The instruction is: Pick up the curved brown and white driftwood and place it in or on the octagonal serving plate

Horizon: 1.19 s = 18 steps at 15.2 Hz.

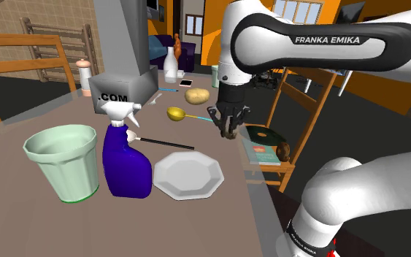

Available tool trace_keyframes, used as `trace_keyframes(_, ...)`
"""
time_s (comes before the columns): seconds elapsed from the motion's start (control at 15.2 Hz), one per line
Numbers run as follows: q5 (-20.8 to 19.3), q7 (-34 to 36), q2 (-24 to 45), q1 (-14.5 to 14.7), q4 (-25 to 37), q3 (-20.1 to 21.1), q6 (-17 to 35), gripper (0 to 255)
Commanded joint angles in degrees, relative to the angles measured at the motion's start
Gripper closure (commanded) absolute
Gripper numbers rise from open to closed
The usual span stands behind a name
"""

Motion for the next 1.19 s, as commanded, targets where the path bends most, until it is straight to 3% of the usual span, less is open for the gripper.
trace_keyframes(0.0, 1.2, 2.3, 1.0, 0.6, 1.4, 2.1, -0.1, 255)
trace_keyframes(0.59, 5.5, 16.5, 10.8, 1.6, 11.0, 15.8, 1.9, 255)
trace_keyframes(1.12, 6.5, 16.5, 10.9, 2.0, 5.1, 17.3, 8.0, 255)
